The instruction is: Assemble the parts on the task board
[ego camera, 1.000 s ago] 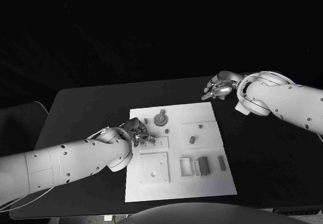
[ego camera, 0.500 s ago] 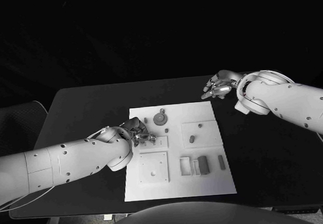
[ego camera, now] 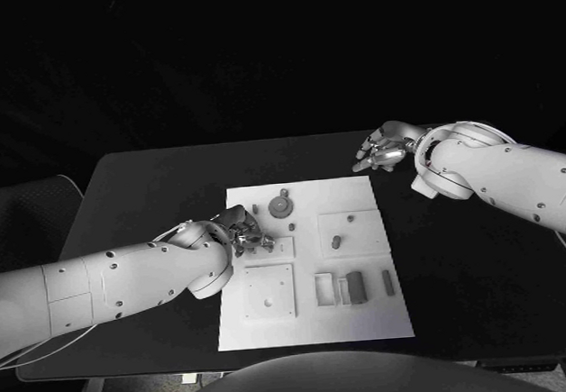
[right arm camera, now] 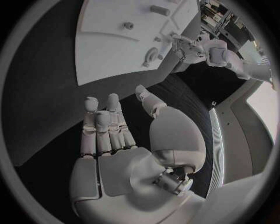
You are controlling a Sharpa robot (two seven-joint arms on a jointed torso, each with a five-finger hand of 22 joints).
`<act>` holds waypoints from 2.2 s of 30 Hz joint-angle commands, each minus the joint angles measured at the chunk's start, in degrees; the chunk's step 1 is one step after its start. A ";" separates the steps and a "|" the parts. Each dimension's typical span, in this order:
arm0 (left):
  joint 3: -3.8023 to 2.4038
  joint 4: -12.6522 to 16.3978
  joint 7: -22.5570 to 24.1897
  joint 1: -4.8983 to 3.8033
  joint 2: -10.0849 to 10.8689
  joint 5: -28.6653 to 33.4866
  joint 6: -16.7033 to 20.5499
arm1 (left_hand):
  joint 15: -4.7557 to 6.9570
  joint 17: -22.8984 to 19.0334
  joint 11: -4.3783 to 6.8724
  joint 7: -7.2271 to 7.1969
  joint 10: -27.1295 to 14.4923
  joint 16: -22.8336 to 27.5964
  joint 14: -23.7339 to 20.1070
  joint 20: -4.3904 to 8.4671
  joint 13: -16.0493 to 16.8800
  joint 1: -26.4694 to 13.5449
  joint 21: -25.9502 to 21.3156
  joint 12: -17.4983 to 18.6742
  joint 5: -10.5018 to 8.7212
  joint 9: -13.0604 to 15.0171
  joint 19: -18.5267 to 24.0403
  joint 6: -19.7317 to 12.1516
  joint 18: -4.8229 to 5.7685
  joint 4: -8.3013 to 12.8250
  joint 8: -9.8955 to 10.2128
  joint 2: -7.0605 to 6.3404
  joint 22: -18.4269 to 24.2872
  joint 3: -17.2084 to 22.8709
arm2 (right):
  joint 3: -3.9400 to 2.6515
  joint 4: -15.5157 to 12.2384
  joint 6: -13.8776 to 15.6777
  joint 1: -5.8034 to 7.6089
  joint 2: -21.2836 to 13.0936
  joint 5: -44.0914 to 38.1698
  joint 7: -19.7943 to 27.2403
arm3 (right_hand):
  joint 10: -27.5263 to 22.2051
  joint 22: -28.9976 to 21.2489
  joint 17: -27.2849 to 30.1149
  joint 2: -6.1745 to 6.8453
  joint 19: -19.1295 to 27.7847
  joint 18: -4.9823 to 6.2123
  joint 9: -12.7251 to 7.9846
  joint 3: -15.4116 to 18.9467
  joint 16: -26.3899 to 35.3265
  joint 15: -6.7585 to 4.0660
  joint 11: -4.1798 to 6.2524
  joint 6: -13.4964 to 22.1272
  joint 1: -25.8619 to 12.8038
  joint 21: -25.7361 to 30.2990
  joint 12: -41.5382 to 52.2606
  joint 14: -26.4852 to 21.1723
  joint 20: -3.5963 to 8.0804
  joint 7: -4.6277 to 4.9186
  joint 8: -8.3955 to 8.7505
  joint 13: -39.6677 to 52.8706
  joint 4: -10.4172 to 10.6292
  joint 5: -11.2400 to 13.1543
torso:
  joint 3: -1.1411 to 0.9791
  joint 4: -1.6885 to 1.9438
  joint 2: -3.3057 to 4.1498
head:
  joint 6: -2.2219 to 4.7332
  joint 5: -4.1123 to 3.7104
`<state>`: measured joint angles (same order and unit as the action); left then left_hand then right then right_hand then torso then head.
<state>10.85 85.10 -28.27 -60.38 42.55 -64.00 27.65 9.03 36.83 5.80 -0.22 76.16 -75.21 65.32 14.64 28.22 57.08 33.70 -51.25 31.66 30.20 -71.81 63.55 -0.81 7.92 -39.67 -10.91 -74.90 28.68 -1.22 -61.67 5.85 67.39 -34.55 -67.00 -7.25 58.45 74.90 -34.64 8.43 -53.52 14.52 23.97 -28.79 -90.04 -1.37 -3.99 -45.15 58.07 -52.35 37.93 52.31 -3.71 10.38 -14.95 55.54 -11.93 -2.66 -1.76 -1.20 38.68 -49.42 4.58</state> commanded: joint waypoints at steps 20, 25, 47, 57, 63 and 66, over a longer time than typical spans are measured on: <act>0.15 0.29 -0.64 0.05 0.14 0.27 -2.00 | 0.80 0.12 0.44 -0.04 -0.20 -0.35 0.35 0.42 0.18 1.49 0.51 -0.50 0.55 0.38 -0.25 0.42 -0.48 7.23 -0.24 0.82 -1.30 7.70 | -0.02 0.02 -0.75 -0.02 -0.02 -0.22 0.27 | -0.08 0.85 0.09 0.17 0.42 0.48 -0.08 -0.02 -0.05 -0.35 -0.27 0.04 -0.60 0.37 0.40 0.02 0.04 0.32 0.36 -0.10 0.29 -0.26 | 0.00 -0.05 0.00 | -0.24 0.07; 0.15 0.38 -0.67 0.05 0.23 0.16 -2.03 | 0.81 0.15 0.45 -0.06 -0.22 -0.41 0.33 0.44 0.21 1.53 0.57 -0.57 0.63 0.47 -0.24 0.42 -0.48 7.26 -0.26 0.84 -1.31 7.74 | -0.02 0.01 -0.76 -0.03 0.00 -0.22 0.28 | -0.08 0.85 0.09 0.18 0.43 0.48 -0.09 -0.02 -0.05 -0.35 -0.27 0.04 -0.60 0.37 0.41 0.02 0.05 0.32 0.36 -0.11 0.30 -0.26 | 0.00 -0.03 0.00 | -0.23 0.07; 0.15 0.25 -0.58 0.05 0.17 0.07 -1.74 | 0.83 0.21 0.47 -0.07 -0.26 -0.53 0.30 0.45 0.28 1.52 0.69 -0.71 0.68 0.68 -0.22 0.40 -0.47 7.26 -0.31 0.86 -1.32 7.78 | -0.02 0.02 -0.73 -0.05 0.05 -0.22 0.29 | -0.09 0.85 0.10 0.18 0.43 0.48 -0.10 -0.02 -0.05 -0.35 -0.27 0.05 -0.60 0.38 0.42 0.01 0.05 0.32 0.36 -0.12 0.33 -0.26 | -0.03 -0.05 0.01 | -0.19 0.09; 0.14 0.22 -0.27 0.05 -0.11 -1.76 -0.94 | 0.85 0.22 0.47 -0.07 -0.33 -0.56 0.26 0.48 0.28 1.55 0.75 -0.74 0.60 0.79 -0.20 0.33 -0.47 7.24 -0.30 0.92 -1.31 7.85 | -0.02 -0.02 -0.71 -0.05 0.05 -0.22 0.28 | -0.10 0.85 0.10 0.18 0.43 0.48 -0.10 -0.02 -0.05 -0.35 -0.27 0.05 -0.62 0.38 0.43 0.01 0.05 0.32 0.36 -0.13 0.35 -0.26 | -0.04 -0.09 0.00 | -0.09 0.12; 0.14 0.19 -0.26 0.05 -0.13 -2.94 -1.10 | 0.87 0.22 0.48 -0.07 -0.36 -0.57 0.25 0.50 0.28 1.64 0.78 -0.76 0.58 0.85 -0.19 0.30 -0.48 7.27 -0.30 0.94 -1.31 7.92 | -0.02 -0.03 -0.71 -0.05 0.02 -0.22 0.28 | -0.10 0.85 0.11 0.19 0.43 0.48 -0.10 -0.02 -0.05 -0.35 -0.27 0.05 -0.62 0.38 0.43 0.01 0.05 0.32 0.36 -0.14 0.36 -0.26 | -0.04 -0.06 0.00 | -0.14 0.08; 0.15 0.16 -0.35 0.05 -0.17 -3.01 -1.14 | 0.87 0.22 0.48 -0.07 -0.36 -0.58 0.25 0.50 0.28 1.66 0.79 -0.76 0.57 0.87 -0.19 0.29 -0.48 7.28 -0.30 0.93 -1.31 7.93 | -0.02 -0.02 -0.72 -0.05 0.04 -0.22 0.28 | -0.10 0.85 0.11 0.19 0.43 0.48 -0.10 -0.02 -0.05 -0.35 -0.27 0.05 -0.62 0.39 0.43 0.01 0.05 0.32 0.35 -0.14 0.37 -0.26 | -0.03 -0.04 0.01 | -0.15 0.06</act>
<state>10.95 85.24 -28.67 -60.36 42.50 -65.90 26.70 9.15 36.97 6.02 -0.41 75.77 -75.43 65.20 14.85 28.41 57.22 34.14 -51.66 31.83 30.97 -71.96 63.53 -0.81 7.78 -39.58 -11.06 -74.91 28.82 -1.22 -61.63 5.81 67.37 -34.55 -67.00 -7.25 58.45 74.90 -34.60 8.66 -53.52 14.13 23.93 -28.79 -90.04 -1.18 -3.99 -45.13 57.84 -52.35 38.16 52.27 -3.71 10.39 -14.95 55.46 -11.93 -2.66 -1.80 -1.26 38.68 -49.55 4.67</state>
